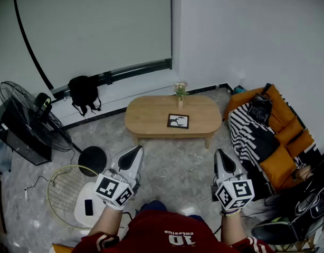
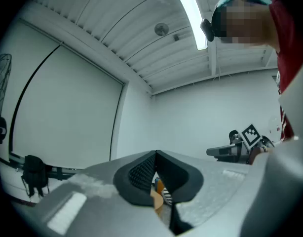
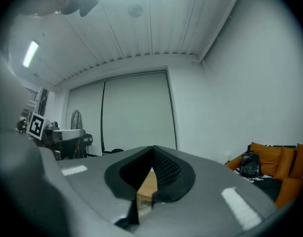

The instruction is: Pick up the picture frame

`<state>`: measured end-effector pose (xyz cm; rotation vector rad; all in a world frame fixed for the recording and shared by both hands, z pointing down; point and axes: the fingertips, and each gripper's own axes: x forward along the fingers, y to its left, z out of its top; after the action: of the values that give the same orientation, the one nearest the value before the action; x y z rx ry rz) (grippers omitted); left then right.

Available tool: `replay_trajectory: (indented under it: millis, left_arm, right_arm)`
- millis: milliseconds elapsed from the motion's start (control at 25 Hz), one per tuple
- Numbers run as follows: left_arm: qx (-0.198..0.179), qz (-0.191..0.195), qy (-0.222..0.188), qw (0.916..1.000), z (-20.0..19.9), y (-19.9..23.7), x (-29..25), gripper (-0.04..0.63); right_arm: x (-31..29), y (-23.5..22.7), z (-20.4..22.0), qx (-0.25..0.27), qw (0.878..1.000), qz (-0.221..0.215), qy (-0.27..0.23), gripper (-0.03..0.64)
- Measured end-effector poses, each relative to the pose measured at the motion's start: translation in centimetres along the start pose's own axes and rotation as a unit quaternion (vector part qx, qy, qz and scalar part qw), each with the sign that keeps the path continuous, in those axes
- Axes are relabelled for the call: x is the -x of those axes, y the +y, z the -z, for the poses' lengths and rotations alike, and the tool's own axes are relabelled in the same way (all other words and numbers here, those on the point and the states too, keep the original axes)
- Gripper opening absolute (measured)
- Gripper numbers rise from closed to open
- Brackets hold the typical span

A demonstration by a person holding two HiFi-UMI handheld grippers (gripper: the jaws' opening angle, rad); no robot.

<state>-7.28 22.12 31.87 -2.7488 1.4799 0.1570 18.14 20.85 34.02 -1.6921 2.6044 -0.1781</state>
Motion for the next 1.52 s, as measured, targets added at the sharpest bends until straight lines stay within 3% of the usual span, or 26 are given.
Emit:
replay_trajectory:
  millis: [680, 920, 1520]
  left_arm:
    - [-0.007, 0.006, 0.001, 1.0000, -0.8, -1.5, -1.5, 0.002]
    - [-0.009, 0.011, 0.006, 0.9999, -0.5, -2.3, -2.4, 0.003]
    - [-0.014, 0.020, 0.033, 0.9992, 0.4, -1.4, -4.8, 0.003]
  right_arm:
    - [-0.2, -0.6, -1.1, 0.005, 1.000, -0.010, -0.012, -0.002]
    - [0.0, -1.7, -1.1, 0.022, 1.000, 0.008, -0.018, -0.002]
    - [-2.1, -3.5, 0.5, 0.000, 1.000, 0.007, 0.009, -0.002]
